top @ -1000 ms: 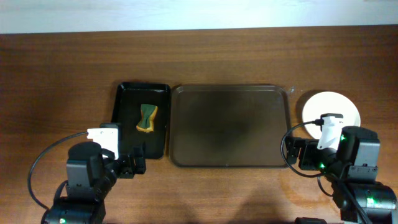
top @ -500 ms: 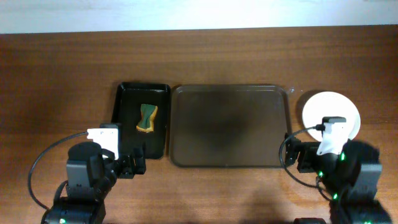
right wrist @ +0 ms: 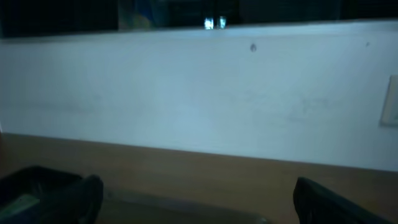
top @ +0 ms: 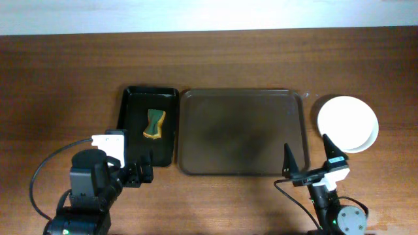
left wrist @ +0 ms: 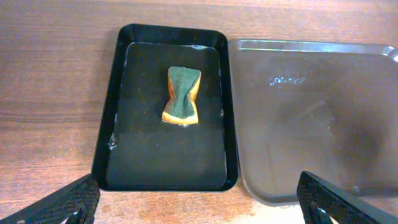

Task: Clean dirty plates on tray and stack at the side

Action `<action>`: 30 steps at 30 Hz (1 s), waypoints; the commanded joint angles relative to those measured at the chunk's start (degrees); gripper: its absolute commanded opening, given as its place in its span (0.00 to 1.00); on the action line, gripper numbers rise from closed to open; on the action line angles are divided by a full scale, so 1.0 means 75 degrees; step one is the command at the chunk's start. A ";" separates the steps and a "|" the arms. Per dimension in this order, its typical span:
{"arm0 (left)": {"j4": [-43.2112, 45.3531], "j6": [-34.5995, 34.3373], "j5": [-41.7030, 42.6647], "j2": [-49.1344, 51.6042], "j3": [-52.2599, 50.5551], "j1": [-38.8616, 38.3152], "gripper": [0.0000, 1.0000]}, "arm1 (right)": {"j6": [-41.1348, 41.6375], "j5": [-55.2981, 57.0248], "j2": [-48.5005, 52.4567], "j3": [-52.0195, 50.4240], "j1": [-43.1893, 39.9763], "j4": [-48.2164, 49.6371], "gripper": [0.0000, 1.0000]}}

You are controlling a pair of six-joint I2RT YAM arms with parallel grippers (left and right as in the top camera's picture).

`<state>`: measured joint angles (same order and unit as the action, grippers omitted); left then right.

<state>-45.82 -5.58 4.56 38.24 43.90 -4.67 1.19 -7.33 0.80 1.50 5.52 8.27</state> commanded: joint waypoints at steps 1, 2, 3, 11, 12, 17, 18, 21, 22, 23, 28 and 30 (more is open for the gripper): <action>0.0015 0.0093 0.0082 0.0006 -0.0050 -0.0023 1.00 | -0.0705 0.0070 -0.0082 -0.0157 -0.0044 -0.1192 0.98; 0.0015 0.0093 0.0082 0.0006 -0.0050 -0.0023 1.00 | -0.0697 0.0073 -0.0082 -0.0157 -0.0152 -0.1702 0.98; 0.0015 0.0093 0.0082 0.0006 -0.0050 -0.0023 1.00 | -0.0699 0.0061 -0.0082 -0.0157 -0.0248 -0.1614 0.98; 0.0015 0.0093 0.0082 0.0006 -0.0050 -0.0023 1.00 | -0.0702 0.0070 -0.0073 -0.0157 -0.0289 -0.1620 0.98; 0.0015 0.0093 0.0082 0.0006 -0.0050 -0.0023 1.00 | -0.0702 0.0070 -0.0073 -0.0157 -0.0289 -0.1620 0.98; 0.0015 0.0093 0.0082 0.0006 -0.0050 -0.0023 1.00 | -0.0702 0.0070 -0.0073 -0.0157 -0.0289 -0.1620 0.98; 0.0015 0.0093 0.0082 0.0006 -0.0050 -0.0023 1.00 | -0.0702 0.0070 -0.0073 -0.0157 -0.0289 -0.1620 0.98; 0.0015 0.0093 0.0082 0.0006 -0.0050 -0.0023 1.00 | -0.0702 0.0070 -0.0073 -0.0157 -0.0289 -0.1620 0.99; 0.0012 0.0093 0.0082 0.0006 -0.0050 -0.0023 1.00 | -0.0702 0.0070 -0.0073 -0.0157 -0.0289 -0.1620 0.98; 0.0015 0.0093 0.0082 0.0006 -0.0050 -0.0023 1.00 | -0.0702 0.0070 -0.0073 -0.0157 -0.0289 -0.1620 0.98; 0.0603 0.0210 -0.0309 -0.0828 -0.0659 0.0047 1.00 | -0.0702 0.0070 -0.0073 -0.0157 -0.0289 -0.1620 0.98; 0.1349 0.0210 -0.0382 -0.1507 -0.1399 0.0047 1.00 | -0.0702 0.0070 -0.0073 -0.0157 -0.0289 -0.1620 0.98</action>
<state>-40.01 -5.17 3.22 32.91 39.51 -4.64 -3.70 -7.07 0.80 0.58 3.73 -3.53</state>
